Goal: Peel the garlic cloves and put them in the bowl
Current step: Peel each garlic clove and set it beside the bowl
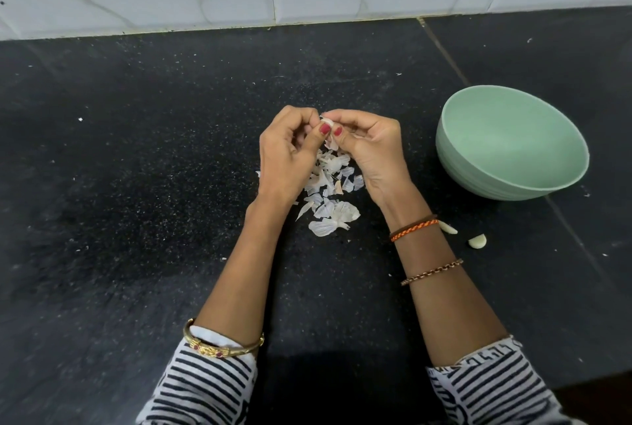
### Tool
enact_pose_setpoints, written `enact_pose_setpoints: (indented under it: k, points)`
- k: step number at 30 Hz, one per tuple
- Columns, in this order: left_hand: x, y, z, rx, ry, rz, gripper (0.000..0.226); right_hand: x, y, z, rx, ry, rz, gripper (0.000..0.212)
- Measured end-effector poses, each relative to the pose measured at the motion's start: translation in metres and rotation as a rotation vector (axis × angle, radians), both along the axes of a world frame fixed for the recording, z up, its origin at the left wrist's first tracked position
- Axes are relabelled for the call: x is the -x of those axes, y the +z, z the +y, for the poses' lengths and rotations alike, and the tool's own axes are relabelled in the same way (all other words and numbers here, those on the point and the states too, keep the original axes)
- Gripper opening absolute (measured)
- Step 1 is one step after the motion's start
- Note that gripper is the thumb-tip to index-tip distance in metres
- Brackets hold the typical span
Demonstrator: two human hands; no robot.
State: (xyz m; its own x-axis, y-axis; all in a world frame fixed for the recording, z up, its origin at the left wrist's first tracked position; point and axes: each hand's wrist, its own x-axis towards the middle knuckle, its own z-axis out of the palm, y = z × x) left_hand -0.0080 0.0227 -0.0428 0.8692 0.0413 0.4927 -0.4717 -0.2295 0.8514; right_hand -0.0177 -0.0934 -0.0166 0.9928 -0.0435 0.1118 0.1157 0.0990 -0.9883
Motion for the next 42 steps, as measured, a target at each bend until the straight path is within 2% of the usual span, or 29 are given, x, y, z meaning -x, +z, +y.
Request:
enact_pose_setpoints:
  k: [6, 9, 11, 15, 19, 33, 36, 38, 42]
  points:
    - [0.005, 0.002, -0.004, -0.093, -0.008, -0.193, 0.01, -0.003, 0.004, 0.005, -0.311, -0.138, 0.177, 0.022]
    - [0.004, 0.001, -0.003, -0.108, 0.044, -0.211, 0.01, -0.004, 0.004, 0.004, -0.434, -0.177, 0.228, 0.025]
    - [0.002, -0.002, -0.002, -0.097, 0.093, -0.124, 0.004, -0.004, 0.003, 0.004, -0.396, -0.145, 0.205, 0.025]
    - [0.003, 0.002, -0.002, -0.035, 0.118, 0.035, 0.021, -0.003, 0.0, 0.005, -0.241, -0.117, 0.14, 0.023]
    - [0.005, 0.009, -0.003, 0.071, 0.111, 0.136, 0.013, -0.003, -0.004, 0.007, -0.051, -0.134, 0.049, 0.017]
    - [0.005, 0.01, -0.001, 0.237, 0.106, 0.23, 0.011, -0.006, -0.018, 0.009, 0.422, -0.249, -0.4, 0.015]
    - [0.005, 0.011, 0.0, 0.311, 0.074, 0.234, 0.012, -0.007, -0.02, 0.009, 0.45, -0.267, -0.463, 0.016]
    - [0.005, 0.011, 0.002, 0.296, 0.047, 0.222, 0.019, -0.008, -0.02, 0.006, 0.406, -0.258, -0.442, 0.016]
    - [0.005, 0.011, 0.004, 0.274, 0.005, 0.206, 0.014, -0.008, -0.018, 0.004, 0.302, -0.205, -0.359, 0.017]
